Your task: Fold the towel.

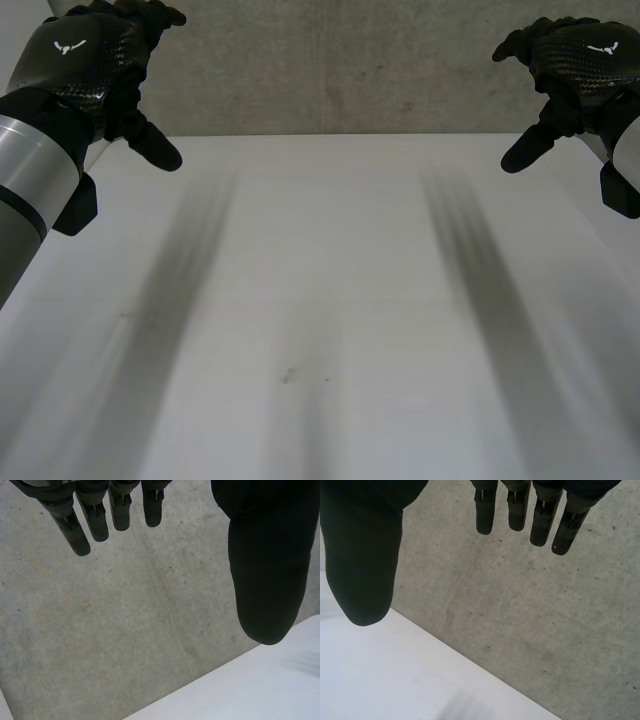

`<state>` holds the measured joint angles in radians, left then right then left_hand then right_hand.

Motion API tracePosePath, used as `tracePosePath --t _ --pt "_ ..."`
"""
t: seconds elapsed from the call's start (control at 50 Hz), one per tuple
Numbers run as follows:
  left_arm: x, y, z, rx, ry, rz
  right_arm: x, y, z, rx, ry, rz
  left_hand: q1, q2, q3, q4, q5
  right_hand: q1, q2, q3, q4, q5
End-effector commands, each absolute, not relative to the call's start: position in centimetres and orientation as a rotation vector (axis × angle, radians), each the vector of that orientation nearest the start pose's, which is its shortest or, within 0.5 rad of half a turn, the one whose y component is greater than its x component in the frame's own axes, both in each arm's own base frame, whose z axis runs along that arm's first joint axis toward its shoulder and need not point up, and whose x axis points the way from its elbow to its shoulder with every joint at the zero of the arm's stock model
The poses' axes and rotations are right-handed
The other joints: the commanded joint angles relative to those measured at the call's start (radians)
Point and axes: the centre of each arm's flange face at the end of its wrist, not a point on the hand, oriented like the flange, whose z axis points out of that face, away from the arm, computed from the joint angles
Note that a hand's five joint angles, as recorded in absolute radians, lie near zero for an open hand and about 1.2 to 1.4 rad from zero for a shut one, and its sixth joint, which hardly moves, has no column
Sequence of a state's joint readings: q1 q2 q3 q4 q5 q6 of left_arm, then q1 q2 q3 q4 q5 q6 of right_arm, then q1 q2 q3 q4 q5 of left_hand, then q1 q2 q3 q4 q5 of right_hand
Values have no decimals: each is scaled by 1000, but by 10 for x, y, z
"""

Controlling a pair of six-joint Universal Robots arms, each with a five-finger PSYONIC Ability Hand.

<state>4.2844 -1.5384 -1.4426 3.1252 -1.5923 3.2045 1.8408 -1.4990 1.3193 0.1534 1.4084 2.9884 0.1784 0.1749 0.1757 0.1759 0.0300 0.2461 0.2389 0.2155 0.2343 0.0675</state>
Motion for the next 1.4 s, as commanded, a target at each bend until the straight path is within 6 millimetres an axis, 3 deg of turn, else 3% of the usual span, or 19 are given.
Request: tracePosePath --t 0.02,1.12,1.4 --pt "-244 -225 357 518 2184 -2558 226 -270 349 -601 1979 -2099 9 12 11 11 -17 -72 -64 -41 -60 -68" --pt "-245 -227 361 507 2100 -2628 226 -270 346 -607 1972 -2108 -3 0 0 -1 -29 -72 -64 -41 -60 -68" --pt "-246 -229 354 523 2134 -2591 228 -272 340 -633 1986 -2088 76 80 79 78 50 -72 -64 -41 -60 -68"
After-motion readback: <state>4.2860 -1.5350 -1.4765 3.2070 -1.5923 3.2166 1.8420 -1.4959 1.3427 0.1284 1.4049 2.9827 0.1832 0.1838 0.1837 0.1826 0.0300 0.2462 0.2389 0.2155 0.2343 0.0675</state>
